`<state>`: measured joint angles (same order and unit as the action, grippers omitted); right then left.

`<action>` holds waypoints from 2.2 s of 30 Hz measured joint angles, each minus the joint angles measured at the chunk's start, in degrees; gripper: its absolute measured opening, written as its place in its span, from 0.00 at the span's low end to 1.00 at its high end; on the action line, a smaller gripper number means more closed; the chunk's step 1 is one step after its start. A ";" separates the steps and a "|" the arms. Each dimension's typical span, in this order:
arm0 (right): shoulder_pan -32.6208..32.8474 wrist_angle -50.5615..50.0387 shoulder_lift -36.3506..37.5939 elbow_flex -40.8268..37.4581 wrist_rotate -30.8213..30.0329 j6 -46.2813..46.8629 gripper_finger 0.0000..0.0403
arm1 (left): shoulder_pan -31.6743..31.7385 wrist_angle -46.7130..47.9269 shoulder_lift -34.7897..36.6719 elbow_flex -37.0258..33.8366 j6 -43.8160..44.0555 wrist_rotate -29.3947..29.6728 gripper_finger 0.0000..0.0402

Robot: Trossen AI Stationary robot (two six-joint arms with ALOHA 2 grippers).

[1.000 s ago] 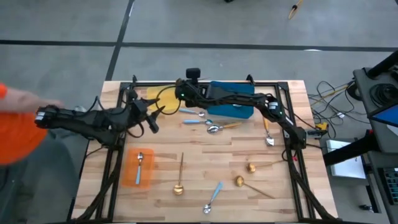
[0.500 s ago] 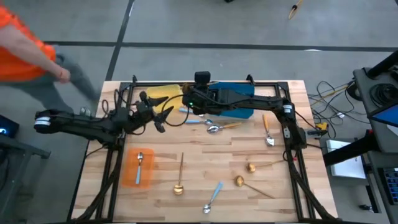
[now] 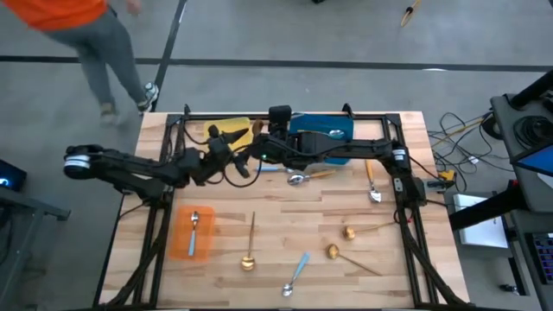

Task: Sort silverware by color (type)
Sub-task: Put the gold spoon into the yellow bin

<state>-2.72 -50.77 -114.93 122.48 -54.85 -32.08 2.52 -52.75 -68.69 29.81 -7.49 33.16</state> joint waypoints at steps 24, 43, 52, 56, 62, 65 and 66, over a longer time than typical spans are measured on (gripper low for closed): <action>3.29 0.50 -0.22 -0.02 1.29 -3.85 0.03 | 0.02 -0.46 -3.34 1.76 2.24 0.87 0.23; 3.06 0.50 -0.28 0.02 4.71 3.86 0.13 | -0.33 -0.63 -3.28 1.63 9.81 -0.07 0.01; 3.05 0.38 -0.31 0.00 4.17 5.15 0.32 | 0.12 -0.24 -2.84 1.63 10.24 1.64 0.01; 3.06 0.31 0.12 0.00 3.84 5.23 0.35 | 0.88 1.53 -2.11 1.63 10.17 5.07 0.01; 3.06 -0.28 1.99 0.00 3.84 6.67 0.34 | 3.69 7.38 -0.09 1.63 11.23 6.53 0.01; 3.06 -1.79 3.31 0.00 3.85 7.12 0.34 | 6.08 12.47 1.49 1.63 12.88 6.55 0.01; 3.06 -2.77 3.76 0.00 3.88 7.71 0.34 | 7.06 14.59 2.19 1.63 13.72 6.58 0.01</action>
<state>0.34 -53.54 -111.17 122.48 -50.97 -24.37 9.59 -38.16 -66.49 31.44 6.23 39.73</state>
